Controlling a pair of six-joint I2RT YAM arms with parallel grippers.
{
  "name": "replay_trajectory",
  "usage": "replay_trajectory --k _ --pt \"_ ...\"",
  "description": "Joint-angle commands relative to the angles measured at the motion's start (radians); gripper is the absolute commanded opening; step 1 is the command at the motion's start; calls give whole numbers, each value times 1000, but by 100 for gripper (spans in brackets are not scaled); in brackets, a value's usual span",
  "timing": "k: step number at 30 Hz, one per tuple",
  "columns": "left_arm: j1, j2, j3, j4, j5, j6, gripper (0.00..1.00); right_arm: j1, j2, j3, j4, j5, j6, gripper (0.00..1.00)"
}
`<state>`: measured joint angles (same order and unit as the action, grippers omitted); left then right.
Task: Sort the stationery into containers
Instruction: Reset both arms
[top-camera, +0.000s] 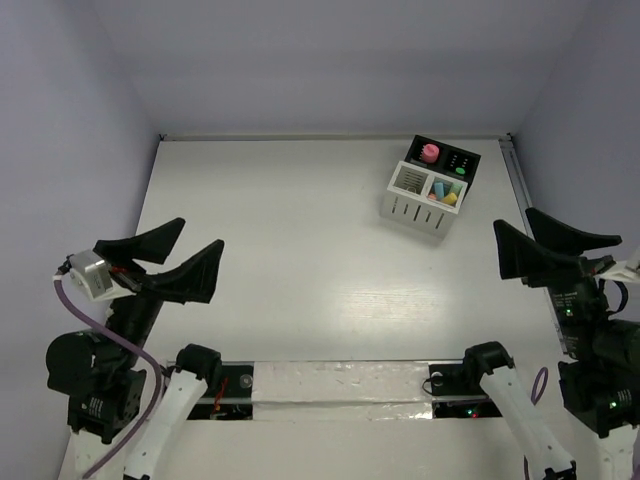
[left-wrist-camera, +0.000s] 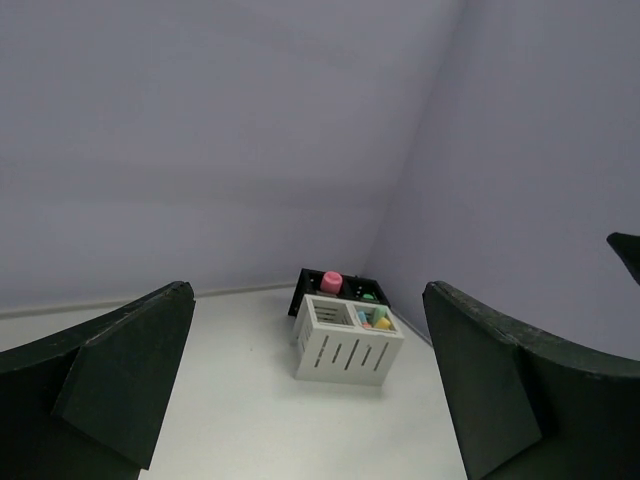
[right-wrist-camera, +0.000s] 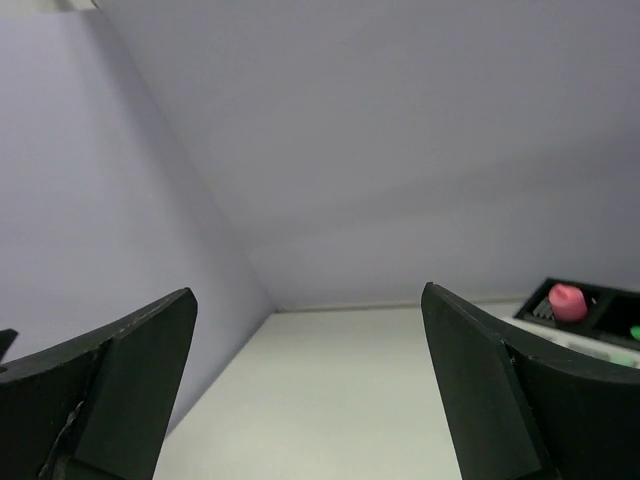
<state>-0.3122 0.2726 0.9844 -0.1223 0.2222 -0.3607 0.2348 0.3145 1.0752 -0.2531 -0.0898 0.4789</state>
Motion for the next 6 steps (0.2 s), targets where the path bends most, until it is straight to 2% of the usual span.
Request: replay_trajectory --k 1,6 --pt "1 13 11 -11 -38 19 99 -5 15 -24 -78 42 -10 100" --pt "1 43 0 -17 -29 20 99 -5 23 -32 -77 59 -14 100"
